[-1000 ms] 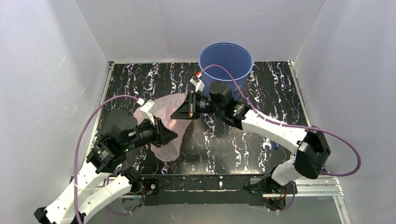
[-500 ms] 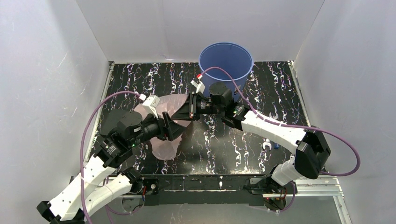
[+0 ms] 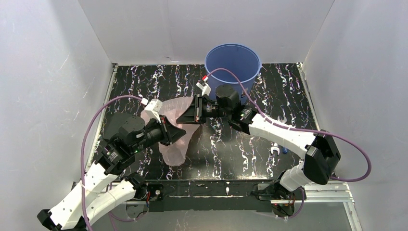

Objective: Put the trash bags into the trash bin
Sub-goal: Unfold the trash bag at the center of the board.

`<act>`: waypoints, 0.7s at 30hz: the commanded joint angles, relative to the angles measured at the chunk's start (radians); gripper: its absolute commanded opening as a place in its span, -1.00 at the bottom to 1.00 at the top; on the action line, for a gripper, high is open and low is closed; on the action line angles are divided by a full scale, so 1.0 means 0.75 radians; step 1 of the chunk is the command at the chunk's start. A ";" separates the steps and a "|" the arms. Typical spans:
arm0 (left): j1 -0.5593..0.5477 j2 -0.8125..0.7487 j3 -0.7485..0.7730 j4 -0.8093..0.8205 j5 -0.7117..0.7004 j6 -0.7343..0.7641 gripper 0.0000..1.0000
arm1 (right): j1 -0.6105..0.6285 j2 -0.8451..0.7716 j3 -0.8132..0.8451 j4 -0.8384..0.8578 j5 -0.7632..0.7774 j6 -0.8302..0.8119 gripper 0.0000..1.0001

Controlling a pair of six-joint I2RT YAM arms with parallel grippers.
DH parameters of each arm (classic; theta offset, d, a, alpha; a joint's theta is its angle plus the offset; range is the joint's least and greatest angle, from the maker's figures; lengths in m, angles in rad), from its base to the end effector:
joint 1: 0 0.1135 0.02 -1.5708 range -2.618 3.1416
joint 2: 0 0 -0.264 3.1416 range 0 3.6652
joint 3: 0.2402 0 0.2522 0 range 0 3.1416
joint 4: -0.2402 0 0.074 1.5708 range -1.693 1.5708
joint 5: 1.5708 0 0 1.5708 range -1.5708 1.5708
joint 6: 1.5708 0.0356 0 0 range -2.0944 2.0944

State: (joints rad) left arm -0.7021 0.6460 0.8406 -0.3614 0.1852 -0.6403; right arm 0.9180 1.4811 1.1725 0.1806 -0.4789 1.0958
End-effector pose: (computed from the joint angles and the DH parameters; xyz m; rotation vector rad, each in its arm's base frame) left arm 0.1068 -0.0989 0.3606 0.2048 1.8663 -1.1206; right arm 0.2012 0.2901 0.3457 -0.2561 2.0784 1.7892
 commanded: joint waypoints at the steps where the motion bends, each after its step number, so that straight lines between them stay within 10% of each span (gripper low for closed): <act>1: -0.001 -0.020 0.032 -0.151 -0.093 0.030 -1.00 | -0.019 -0.001 0.114 -0.027 -0.012 -0.096 -0.67; 9: -0.002 -0.078 0.102 -0.484 -0.435 -0.035 -1.00 | -0.045 -0.009 0.389 -0.669 0.219 -0.609 0.20; 21: -0.003 -0.068 0.219 -0.596 -0.505 -0.023 -1.00 | -0.066 -0.032 0.687 -1.065 0.916 -1.112 0.58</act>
State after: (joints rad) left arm -0.7025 0.5884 0.9600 -0.7734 -0.1616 -0.6632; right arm 0.8825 1.4807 1.6073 -0.5098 -0.0471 0.4194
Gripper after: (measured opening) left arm 0.009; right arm 0.767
